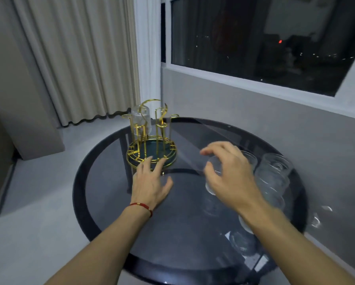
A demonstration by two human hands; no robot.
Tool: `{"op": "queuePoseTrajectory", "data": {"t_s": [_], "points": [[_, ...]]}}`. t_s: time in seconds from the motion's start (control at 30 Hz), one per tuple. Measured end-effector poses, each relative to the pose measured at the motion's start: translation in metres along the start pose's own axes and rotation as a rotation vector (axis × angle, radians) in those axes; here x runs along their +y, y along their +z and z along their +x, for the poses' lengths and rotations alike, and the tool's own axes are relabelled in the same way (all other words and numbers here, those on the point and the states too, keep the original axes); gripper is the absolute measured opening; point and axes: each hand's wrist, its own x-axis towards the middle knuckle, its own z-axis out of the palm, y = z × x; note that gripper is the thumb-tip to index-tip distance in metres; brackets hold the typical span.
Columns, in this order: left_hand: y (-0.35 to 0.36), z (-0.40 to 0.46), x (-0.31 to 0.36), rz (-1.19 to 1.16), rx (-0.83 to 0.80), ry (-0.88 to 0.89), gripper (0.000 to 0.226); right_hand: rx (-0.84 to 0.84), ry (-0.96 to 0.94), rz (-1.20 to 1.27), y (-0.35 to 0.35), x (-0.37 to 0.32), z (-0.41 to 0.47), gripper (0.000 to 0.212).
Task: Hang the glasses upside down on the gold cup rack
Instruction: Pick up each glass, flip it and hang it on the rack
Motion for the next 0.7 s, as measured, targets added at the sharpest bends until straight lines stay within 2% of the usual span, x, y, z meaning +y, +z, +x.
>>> {"op": "queuePoseTrajectory", "data": {"t_s": [0.1, 0.17, 0.23, 0.3, 0.37, 0.47, 0.6, 0.7], "points": [[-0.008, -0.013, 0.057, -0.283, 0.071, 0.209, 0.040, 0.195, 0.102, -0.046, -0.033, 0.030, -0.036, 0.026], [-0.012, -0.029, 0.094, -0.468, 0.014, 0.309, 0.032, 0.303, 0.240, -0.001, -0.055, 0.049, -0.044, 0.024], [-0.011, -0.049, 0.122, -0.573, -0.102, 0.372, 0.037, 0.345, 0.431, 0.023, -0.072, 0.067, -0.049, 0.016], [-0.005, -0.065, 0.141, -0.608, -0.226, 0.392, 0.055, 0.269, 0.587, -0.037, -0.080, 0.084, -0.058, 0.008], [0.002, -0.075, 0.157, -0.618, -0.338, 0.373, 0.078, 0.113, 0.728, -0.025, -0.080, 0.095, -0.069, 0.024], [0.011, -0.081, 0.178, -0.621, -0.399, 0.320, 0.104, -0.029, 0.846, 0.182, -0.075, 0.097, -0.074, 0.040], [0.012, -0.080, 0.190, -0.599, -0.313, 0.217, 0.106, -0.044, 0.853, 0.350, -0.073, 0.096, -0.075, 0.033], [-0.008, -0.074, 0.176, -0.523, -0.231, 0.248, 0.104, -0.047, 0.819, 0.496, -0.075, 0.092, -0.073, 0.028]]}}
